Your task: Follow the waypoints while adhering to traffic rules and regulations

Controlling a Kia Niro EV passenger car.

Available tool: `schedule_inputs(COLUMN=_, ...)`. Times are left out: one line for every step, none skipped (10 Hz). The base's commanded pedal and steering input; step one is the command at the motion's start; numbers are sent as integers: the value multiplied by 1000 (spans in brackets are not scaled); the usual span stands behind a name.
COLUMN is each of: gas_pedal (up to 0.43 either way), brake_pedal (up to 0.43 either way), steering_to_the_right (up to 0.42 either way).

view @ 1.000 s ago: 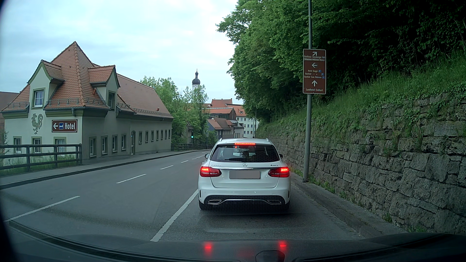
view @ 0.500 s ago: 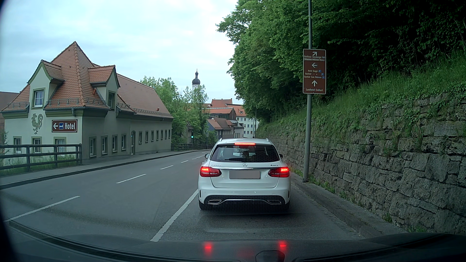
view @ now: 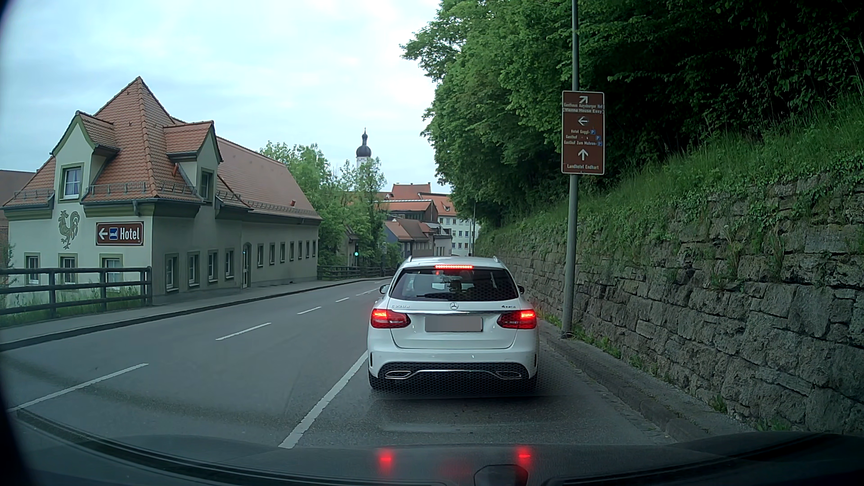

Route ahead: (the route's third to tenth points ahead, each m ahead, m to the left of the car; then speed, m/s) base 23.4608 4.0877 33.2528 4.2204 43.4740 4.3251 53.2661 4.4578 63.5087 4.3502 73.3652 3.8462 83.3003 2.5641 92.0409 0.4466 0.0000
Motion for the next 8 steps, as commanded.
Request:
schedule_inputs(gas_pedal=0, brake_pedal=226, steering_to_the_right=-9)
schedule_inputs(gas_pedal=0, brake_pedal=232, steering_to_the_right=-9)
schedule_inputs(gas_pedal=0, brake_pedal=232, steering_to_the_right=-9)
schedule_inputs(gas_pedal=0, brake_pedal=232, steering_to_the_right=-9)
schedule_inputs(gas_pedal=0, brake_pedal=232, steering_to_the_right=-9)
schedule_inputs(gas_pedal=0, brake_pedal=232, steering_to_the_right=-9)
schedule_inputs(gas_pedal=0, brake_pedal=232, steering_to_the_right=-9)
schedule_inputs(gas_pedal=0, brake_pedal=226, steering_to_the_right=-9)
